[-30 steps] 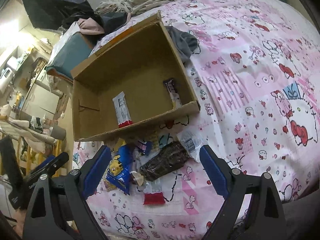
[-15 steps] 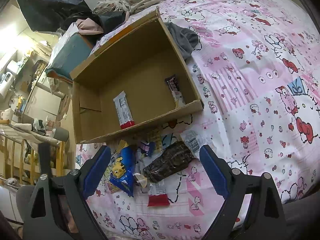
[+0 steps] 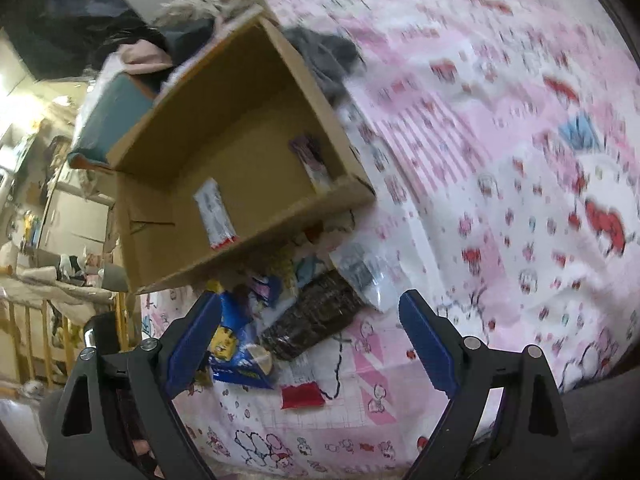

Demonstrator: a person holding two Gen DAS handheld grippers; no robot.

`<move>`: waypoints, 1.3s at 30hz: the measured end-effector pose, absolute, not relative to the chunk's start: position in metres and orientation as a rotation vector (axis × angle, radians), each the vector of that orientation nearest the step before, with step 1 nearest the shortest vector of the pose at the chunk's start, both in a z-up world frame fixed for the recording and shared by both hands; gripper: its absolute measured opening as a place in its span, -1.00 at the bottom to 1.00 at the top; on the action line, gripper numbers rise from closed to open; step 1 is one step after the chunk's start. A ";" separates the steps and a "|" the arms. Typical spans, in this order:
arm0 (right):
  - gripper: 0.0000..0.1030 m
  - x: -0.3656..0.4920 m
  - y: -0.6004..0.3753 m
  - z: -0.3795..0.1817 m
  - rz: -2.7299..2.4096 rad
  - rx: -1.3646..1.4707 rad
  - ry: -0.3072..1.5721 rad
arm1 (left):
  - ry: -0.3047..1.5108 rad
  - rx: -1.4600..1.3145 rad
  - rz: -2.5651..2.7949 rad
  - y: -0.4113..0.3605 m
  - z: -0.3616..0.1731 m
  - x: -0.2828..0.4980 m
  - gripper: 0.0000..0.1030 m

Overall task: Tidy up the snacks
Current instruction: 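Grasp the pink cartoon snack bag with the left tool while the right tool grasps the dark jerky pack, then lower both held snacks into the box and open both tools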

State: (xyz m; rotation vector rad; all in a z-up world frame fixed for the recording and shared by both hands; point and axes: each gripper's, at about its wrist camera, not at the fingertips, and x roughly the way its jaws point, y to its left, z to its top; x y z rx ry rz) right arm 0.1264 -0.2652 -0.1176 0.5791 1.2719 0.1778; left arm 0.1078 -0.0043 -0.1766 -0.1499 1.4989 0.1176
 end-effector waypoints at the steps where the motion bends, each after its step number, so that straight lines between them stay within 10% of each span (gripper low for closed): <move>1: 0.79 0.125 -0.267 -0.129 0.169 0.634 1.311 | 1.501 -0.156 0.117 -0.002 -0.176 0.109 -0.58; 14: 0.75 0.133 -0.223 -0.190 0.011 0.833 1.409 | 1.383 -0.264 0.132 0.031 -0.124 0.107 -0.57; 26: -0.66 0.115 -0.233 -0.181 0.017 0.805 1.323 | 1.366 -0.318 0.088 0.037 -0.114 0.104 -0.57; 39: -0.76 0.081 -0.242 -0.134 0.190 0.856 1.245 | 1.327 -0.311 0.108 0.039 -0.108 0.099 -0.57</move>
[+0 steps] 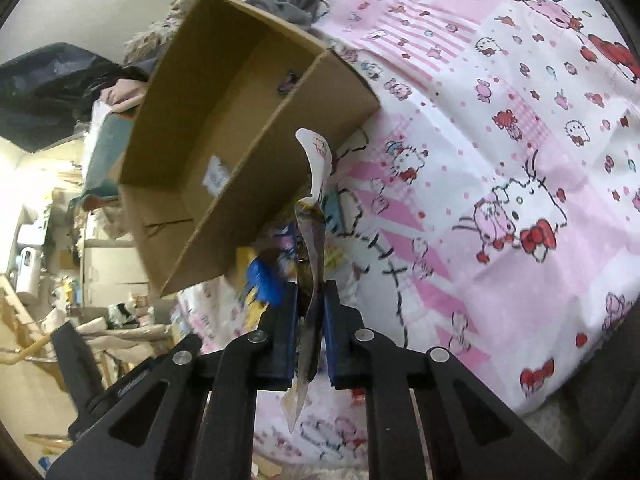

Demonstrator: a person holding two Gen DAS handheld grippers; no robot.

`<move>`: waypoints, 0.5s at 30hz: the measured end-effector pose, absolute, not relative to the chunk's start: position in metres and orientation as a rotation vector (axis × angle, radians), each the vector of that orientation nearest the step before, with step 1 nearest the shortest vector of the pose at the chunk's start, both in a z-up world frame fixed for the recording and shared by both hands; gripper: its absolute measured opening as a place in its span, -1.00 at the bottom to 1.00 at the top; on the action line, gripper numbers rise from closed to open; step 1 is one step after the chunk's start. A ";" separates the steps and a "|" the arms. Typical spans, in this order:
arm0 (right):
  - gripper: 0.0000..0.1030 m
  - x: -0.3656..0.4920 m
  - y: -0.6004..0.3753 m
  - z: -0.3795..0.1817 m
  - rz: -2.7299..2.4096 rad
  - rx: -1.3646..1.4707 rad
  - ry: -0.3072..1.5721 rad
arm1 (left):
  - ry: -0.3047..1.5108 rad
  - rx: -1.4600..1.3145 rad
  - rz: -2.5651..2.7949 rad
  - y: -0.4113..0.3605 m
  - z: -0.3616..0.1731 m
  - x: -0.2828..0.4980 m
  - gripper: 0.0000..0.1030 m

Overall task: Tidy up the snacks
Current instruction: 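Lower both held snacks into the box and open both tools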

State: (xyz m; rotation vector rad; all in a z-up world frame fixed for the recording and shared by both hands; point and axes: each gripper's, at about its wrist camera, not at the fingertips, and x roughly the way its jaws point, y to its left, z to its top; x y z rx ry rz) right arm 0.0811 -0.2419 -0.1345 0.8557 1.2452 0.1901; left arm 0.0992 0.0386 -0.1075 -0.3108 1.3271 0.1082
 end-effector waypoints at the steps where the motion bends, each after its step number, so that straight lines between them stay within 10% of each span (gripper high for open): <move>1: -0.76 0.076 -0.243 -0.131 0.211 0.861 1.251 | 1.325 -0.312 0.108 0.040 -0.106 0.097 -0.57; 15: -0.76 0.101 -0.256 -0.032 0.513 0.801 1.015 | 1.161 -0.320 0.019 0.058 -0.019 0.110 -0.58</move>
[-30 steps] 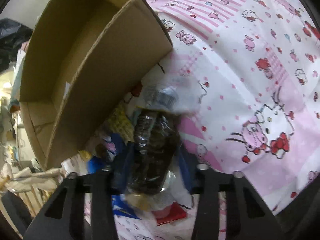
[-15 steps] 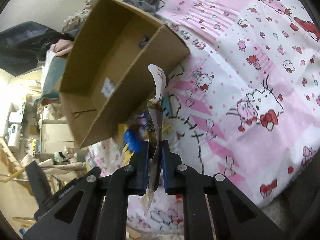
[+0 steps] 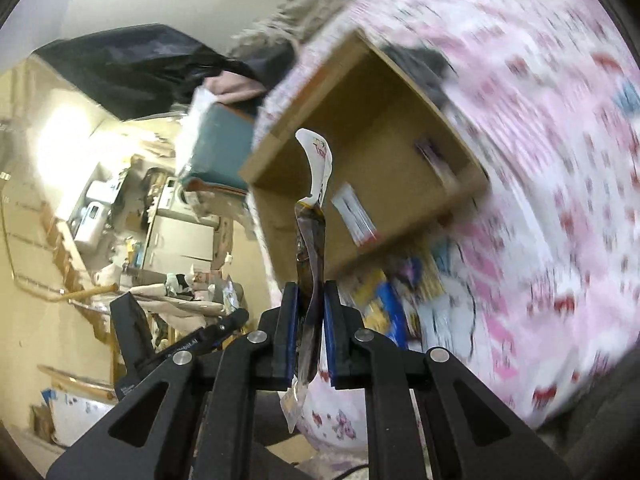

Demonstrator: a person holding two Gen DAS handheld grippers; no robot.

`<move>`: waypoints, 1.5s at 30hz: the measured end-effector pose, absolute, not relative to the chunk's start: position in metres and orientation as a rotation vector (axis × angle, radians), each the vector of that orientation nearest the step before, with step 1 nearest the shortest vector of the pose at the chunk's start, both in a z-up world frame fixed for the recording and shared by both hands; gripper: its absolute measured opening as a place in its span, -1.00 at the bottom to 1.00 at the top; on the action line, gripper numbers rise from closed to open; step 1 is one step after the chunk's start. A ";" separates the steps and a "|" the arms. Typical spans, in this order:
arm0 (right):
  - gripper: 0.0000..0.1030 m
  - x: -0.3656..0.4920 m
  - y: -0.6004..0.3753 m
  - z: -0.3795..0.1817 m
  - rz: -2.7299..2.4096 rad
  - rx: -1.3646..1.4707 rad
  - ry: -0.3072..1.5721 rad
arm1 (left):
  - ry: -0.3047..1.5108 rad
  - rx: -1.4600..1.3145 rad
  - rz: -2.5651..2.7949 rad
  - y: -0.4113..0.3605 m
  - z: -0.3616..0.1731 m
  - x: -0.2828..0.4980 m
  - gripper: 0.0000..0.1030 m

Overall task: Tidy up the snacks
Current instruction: 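Lower both held snacks into the box and open both tools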

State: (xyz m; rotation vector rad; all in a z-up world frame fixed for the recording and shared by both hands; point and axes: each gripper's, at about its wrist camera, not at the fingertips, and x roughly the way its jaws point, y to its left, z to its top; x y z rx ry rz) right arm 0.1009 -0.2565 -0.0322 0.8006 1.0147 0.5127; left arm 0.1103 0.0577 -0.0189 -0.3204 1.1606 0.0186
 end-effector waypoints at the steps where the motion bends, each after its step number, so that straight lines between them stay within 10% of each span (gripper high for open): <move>1: -0.76 0.106 -0.256 -0.028 0.517 0.792 1.000 | 1.151 -0.315 0.015 0.057 -0.014 0.115 -0.58; 45: -0.75 0.230 -0.211 -0.083 0.451 0.355 1.049 | 1.055 -0.064 -0.065 -0.017 -0.053 0.214 -0.56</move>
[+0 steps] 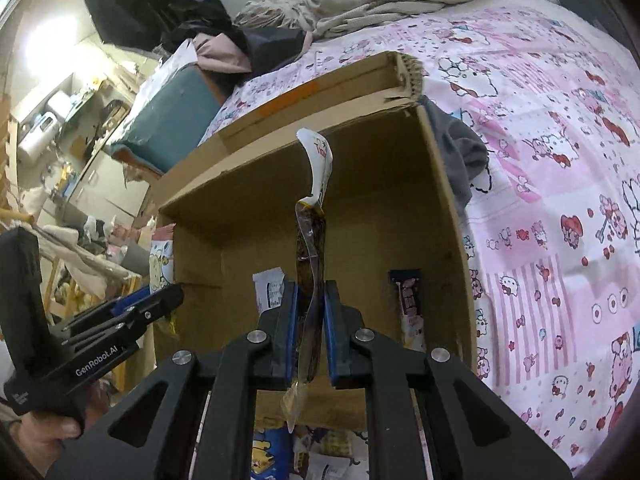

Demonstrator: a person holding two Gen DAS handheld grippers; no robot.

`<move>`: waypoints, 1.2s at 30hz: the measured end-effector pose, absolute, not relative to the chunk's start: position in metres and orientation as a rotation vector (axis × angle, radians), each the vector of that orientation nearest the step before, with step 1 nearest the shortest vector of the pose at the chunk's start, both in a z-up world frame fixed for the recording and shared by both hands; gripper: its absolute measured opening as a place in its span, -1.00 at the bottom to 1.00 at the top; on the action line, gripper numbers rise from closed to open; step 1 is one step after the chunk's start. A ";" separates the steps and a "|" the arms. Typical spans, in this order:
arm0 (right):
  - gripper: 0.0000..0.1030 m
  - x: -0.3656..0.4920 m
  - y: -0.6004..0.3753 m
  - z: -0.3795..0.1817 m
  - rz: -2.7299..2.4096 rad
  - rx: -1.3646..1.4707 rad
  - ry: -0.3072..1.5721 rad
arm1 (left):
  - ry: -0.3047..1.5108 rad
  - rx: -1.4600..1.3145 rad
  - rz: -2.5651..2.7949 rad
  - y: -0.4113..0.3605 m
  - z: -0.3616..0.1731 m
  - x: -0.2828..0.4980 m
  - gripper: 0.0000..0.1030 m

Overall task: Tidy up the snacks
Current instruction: 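Lower both held snacks into the box and open both tools, then withdraw both tools from the box toward the remaining snacks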

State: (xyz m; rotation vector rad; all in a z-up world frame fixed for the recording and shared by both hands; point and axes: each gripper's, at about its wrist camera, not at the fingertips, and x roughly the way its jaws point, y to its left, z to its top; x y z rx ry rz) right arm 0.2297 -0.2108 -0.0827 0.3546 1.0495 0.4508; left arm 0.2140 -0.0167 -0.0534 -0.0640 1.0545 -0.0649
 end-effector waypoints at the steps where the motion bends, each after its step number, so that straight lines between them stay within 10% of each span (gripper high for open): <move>1: -0.75 0.229 -0.209 -0.083 0.464 0.361 1.056 | 1.052 -0.062 -0.062 -0.017 -0.054 0.214 -0.56; 12: -0.67 0.223 -0.203 -0.075 0.482 0.319 1.024 | 1.032 -0.048 -0.048 -0.014 -0.051 0.209 -0.56; 17: -0.62 0.222 -0.211 -0.073 0.491 0.373 1.011 | 1.028 -0.076 -0.093 -0.015 -0.047 0.207 -0.25; 22: 0.55 0.217 -0.223 -0.064 0.446 0.417 0.951 | 0.975 -0.064 -0.090 -0.018 -0.037 0.200 0.69; 36: 0.56 0.186 -0.232 -0.045 0.427 0.393 0.943 | 0.889 -0.057 -0.061 -0.011 -0.014 0.180 0.69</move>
